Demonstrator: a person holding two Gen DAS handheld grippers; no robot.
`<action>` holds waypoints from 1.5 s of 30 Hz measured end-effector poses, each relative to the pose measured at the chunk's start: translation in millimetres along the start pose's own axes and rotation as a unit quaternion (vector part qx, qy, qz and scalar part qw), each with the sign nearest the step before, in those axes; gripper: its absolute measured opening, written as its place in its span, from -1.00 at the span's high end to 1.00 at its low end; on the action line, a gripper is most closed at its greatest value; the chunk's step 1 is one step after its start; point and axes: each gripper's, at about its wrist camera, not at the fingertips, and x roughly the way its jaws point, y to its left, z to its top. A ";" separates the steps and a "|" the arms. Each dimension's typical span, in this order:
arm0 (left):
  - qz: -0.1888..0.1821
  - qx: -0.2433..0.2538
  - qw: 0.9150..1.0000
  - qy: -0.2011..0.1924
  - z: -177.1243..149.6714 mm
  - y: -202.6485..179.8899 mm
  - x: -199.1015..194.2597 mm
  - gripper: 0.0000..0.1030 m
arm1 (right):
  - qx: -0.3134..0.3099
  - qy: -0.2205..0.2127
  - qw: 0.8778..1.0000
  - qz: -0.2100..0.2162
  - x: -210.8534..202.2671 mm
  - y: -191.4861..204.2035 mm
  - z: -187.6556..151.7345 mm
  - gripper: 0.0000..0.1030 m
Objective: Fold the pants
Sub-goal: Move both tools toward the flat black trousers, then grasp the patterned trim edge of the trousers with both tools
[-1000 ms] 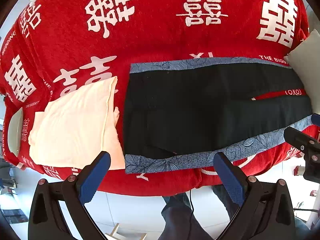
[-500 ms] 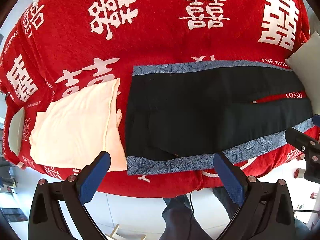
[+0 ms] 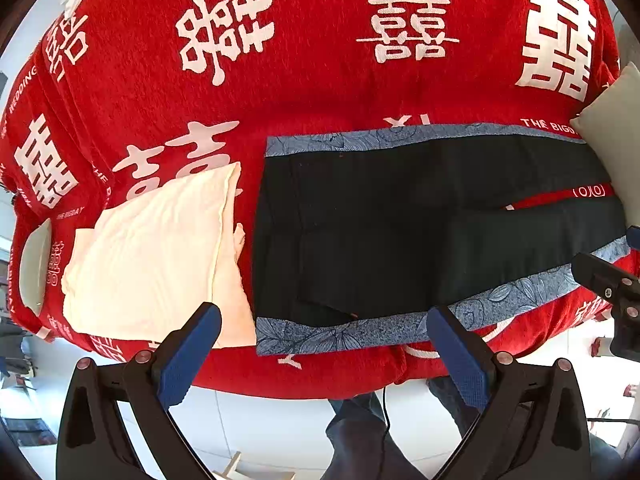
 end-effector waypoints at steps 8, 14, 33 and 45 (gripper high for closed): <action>0.001 0.001 1.000 0.000 0.4 0.0 -0.2 -1.00 | 0.000 0.000 1.000 0.000 -0.1 0.0 0.3 -1.00; 0.009 0.004 1.000 0.003 4.7 -7.1 0.9 -1.00 | 0.003 0.001 1.000 0.005 1.7 -4.9 3.9 -1.00; 0.044 -0.087 0.995 0.037 1.4 -59.5 -5.1 -1.00 | -0.047 0.022 0.998 0.032 12.8 -67.5 9.7 -1.00; 0.015 -0.068 0.996 0.062 -11.9 -46.6 31.4 -1.00 | -0.022 0.029 0.999 0.015 41.3 -61.0 9.0 -1.00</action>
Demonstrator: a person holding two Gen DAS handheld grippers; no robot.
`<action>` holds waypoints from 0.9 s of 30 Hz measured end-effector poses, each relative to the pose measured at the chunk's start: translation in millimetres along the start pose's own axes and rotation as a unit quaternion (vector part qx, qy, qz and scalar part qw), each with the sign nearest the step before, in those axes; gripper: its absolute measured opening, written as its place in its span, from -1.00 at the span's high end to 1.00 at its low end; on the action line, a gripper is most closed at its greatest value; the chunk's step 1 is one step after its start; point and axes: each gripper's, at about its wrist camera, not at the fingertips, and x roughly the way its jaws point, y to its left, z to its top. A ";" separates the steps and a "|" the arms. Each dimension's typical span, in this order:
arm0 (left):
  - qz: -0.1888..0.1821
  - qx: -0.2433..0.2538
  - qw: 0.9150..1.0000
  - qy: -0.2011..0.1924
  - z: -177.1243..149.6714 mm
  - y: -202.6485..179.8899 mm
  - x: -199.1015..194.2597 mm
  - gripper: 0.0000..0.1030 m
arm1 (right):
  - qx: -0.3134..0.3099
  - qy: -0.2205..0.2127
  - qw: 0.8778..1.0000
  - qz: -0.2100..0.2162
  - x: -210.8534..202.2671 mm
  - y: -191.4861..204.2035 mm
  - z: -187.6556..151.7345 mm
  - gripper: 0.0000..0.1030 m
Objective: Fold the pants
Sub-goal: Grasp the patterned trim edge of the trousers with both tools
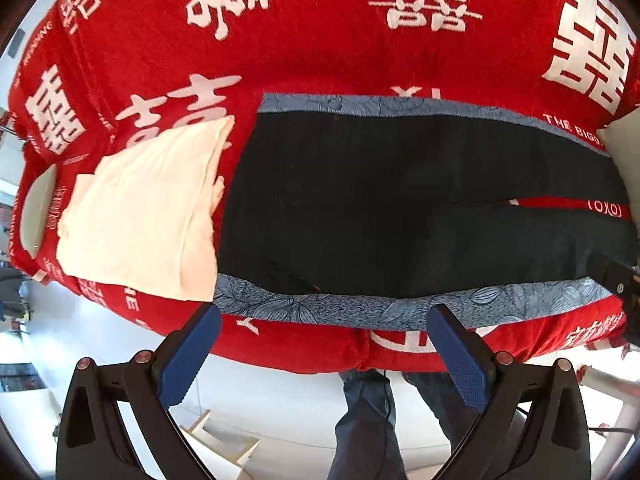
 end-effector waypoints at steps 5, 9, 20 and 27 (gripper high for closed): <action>-0.025 -0.015 1.000 0.003 -4.9 24.7 34.7 -1.00 | 0.046 0.010 0.997 0.066 29.9 -2.3 -10.7 -1.00; -0.045 -0.060 0.997 0.022 -16.9 54.2 75.7 -1.00 | 0.136 0.030 0.977 0.163 66.6 -17.6 -36.6 -1.00; -0.187 -0.235 0.952 0.066 -65.9 114.5 180.7 -1.00 | 0.300 0.055 0.894 0.328 173.2 -67.3 -119.9 -0.50; -0.232 -0.257 0.937 0.045 -62.7 116.2 199.1 -1.00 | 0.333 0.026 0.856 0.395 194.8 -90.6 -134.4 -0.50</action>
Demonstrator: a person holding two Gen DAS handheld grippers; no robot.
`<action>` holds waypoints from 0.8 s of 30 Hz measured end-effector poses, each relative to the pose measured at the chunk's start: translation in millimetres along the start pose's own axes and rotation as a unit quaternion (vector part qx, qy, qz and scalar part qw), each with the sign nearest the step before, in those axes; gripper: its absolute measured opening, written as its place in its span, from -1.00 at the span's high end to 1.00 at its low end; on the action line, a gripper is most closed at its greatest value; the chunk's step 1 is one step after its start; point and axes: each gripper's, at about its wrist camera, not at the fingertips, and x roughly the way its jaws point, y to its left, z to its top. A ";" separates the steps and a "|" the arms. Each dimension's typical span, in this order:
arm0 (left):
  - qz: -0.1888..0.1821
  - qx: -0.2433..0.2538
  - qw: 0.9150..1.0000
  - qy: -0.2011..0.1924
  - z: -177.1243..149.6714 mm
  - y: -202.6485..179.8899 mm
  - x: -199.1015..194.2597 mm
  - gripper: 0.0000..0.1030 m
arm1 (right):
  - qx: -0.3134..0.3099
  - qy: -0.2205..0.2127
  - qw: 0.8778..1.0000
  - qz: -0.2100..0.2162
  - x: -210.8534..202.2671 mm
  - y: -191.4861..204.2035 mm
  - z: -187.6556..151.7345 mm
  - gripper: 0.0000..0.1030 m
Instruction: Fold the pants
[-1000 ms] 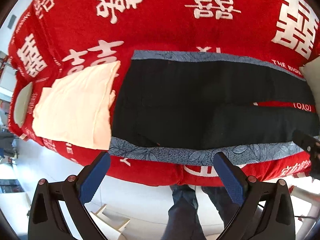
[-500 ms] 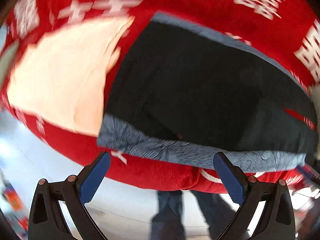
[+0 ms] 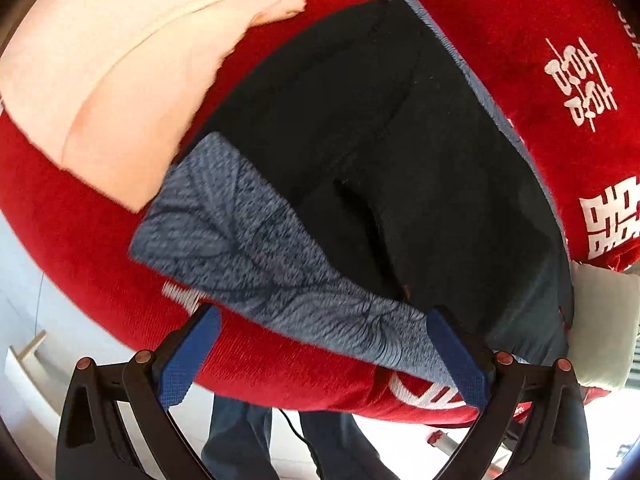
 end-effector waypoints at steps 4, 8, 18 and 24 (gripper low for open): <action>-0.006 0.007 1.000 0.001 9.9 -5.6 6.6 -1.00 | 0.012 -0.005 0.998 0.060 1.6 -3.3 0.7 -0.49; 0.002 -0.003 1.000 -0.006 15.7 -5.7 5.7 -0.82 | 0.035 -0.011 0.994 0.099 15.4 -8.1 2.2 -0.41; -0.013 0.017 1.000 -0.006 29.0 -12.2 -23.1 0.65 | 0.037 -0.031 0.997 0.059 3.2 30.7 6.8 0.88; -0.044 0.039 0.997 -0.040 55.1 -40.5 -69.0 0.65 | -0.048 -0.033 0.997 0.041 -19.7 105.3 39.3 0.89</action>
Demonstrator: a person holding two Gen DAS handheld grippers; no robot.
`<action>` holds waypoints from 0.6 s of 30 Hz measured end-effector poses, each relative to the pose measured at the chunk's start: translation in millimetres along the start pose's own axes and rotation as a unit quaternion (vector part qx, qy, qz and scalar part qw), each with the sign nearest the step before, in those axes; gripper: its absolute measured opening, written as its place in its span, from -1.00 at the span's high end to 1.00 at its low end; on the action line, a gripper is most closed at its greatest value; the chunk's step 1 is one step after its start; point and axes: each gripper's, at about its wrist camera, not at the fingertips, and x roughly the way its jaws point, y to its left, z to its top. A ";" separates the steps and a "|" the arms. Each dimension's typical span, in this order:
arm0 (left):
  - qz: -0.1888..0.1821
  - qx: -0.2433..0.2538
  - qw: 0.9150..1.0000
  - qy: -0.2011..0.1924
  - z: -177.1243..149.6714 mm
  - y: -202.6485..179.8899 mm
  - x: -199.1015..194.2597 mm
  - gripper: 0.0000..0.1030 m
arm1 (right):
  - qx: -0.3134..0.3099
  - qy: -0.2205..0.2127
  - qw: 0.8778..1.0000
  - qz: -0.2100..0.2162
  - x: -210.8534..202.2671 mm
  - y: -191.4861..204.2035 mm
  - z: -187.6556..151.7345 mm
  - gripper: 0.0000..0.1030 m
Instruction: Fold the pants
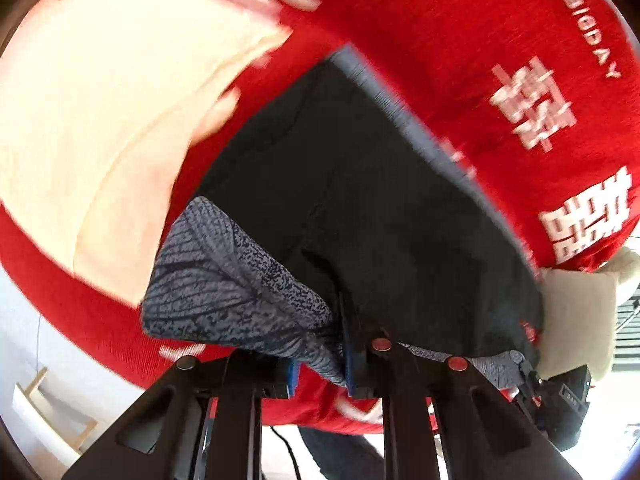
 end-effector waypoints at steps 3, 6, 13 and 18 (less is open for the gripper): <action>-0.011 0.018 0.999 -0.027 30.8 -27.8 -11.8 0.65 | -0.030 0.002 1.000 0.001 0.2 28.7 33.5 0.88; -0.014 0.032 0.998 -0.051 73.1 -59.1 -11.8 0.65 | -0.062 0.011 0.998 -0.003 10.3 52.7 75.0 0.88; 0.041 0.058 0.995 -0.068 164.5 -103.6 49.9 0.65 | -0.099 0.050 0.992 -0.057 70.4 73.7 183.2 0.89; 0.093 0.047 0.993 -0.048 202.5 -103.9 119.7 0.65 | -0.097 0.083 0.987 -0.102 126.7 49.6 237.0 0.88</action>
